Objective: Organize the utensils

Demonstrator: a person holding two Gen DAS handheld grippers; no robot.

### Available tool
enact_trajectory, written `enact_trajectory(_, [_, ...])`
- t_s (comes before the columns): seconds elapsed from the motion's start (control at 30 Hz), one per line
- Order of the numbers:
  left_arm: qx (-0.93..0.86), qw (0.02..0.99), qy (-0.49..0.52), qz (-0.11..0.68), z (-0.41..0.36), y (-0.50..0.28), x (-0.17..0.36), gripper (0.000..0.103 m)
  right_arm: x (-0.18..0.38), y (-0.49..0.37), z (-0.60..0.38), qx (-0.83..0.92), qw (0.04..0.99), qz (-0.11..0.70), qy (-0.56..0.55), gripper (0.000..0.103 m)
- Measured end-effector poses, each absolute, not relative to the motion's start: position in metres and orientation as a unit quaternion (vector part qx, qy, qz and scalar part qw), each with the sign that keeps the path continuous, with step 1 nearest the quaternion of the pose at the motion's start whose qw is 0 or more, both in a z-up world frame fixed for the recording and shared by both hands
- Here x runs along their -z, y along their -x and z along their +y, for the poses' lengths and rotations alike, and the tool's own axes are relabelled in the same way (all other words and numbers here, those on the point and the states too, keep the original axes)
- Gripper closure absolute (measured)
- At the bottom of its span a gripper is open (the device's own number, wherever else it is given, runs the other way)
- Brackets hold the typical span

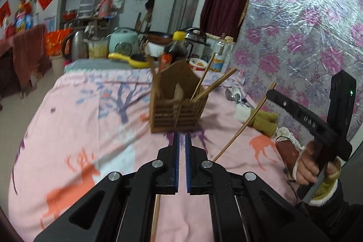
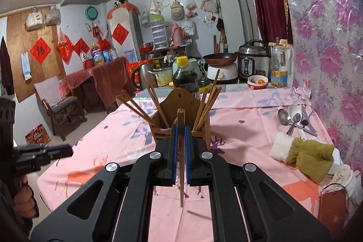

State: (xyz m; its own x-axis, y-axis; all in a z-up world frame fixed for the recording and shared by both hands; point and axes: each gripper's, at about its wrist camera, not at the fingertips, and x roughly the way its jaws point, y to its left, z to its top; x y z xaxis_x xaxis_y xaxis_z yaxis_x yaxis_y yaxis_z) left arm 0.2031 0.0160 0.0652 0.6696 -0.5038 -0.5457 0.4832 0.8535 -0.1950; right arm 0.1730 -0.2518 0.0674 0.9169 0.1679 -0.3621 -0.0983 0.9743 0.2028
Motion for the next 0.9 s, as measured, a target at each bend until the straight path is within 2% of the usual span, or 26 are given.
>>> enact_trajectory(0.17, [0.284,0.907,-0.004,0.312,0.0,-0.212,-0.069,0.098,-0.069,-0.174,-0.257,-0.071,0.974,0.191,-0.097,0.096])
enact_trajectory(0.23, [0.285,0.901,-0.011,0.327,0.002,-0.205,-0.053,0.09,-0.065,-0.174,-0.257,-0.077,0.973,0.194,-0.102,0.096])
enact_trajectory(0.27, [0.283,0.899,-0.015,0.335,0.005,-0.199,-0.042,0.06,-0.063,-0.174,-0.257,-0.08,0.972,0.196,-0.104,0.096])
enact_trajectory(0.3, [0.271,0.901,-0.017,0.339,0.011,-0.191,-0.03,0.034,-0.061,-0.174,-0.258,-0.083,0.971,0.198,-0.107,0.096])
enact_trajectory(0.33, [0.261,0.904,-0.015,0.338,0.017,-0.184,-0.021,0.032,-0.057,-0.176,-0.257,-0.086,0.969,0.202,-0.11,0.096])
enact_trajectory(0.53, [0.228,0.891,-0.043,0.389,0.042,-0.134,0.057,0.035,-0.056,-0.175,-0.253,-0.098,0.968,0.204,-0.109,0.096])
enact_trajectory(0.7, [0.208,0.878,-0.096,0.42,0.042,-0.109,0.107,0.062,-0.056,-0.172,-0.251,-0.099,0.967,0.204,-0.112,0.096])
enact_trajectory(0.77, [0.198,0.875,-0.097,0.431,0.047,-0.11,0.122,0.07,-0.057,-0.171,-0.251,-0.099,0.967,0.204,-0.113,0.096])
enact_trajectory(0.83, [0.193,0.877,-0.083,0.431,0.055,-0.113,0.13,0.07,-0.058,-0.17,-0.251,-0.099,0.967,0.204,-0.112,0.096])
enact_trajectory(0.9, [0.196,0.879,-0.062,0.43,0.063,-0.115,0.13,0.08,-0.057,-0.17,-0.252,-0.098,0.968,0.203,-0.109,0.096])
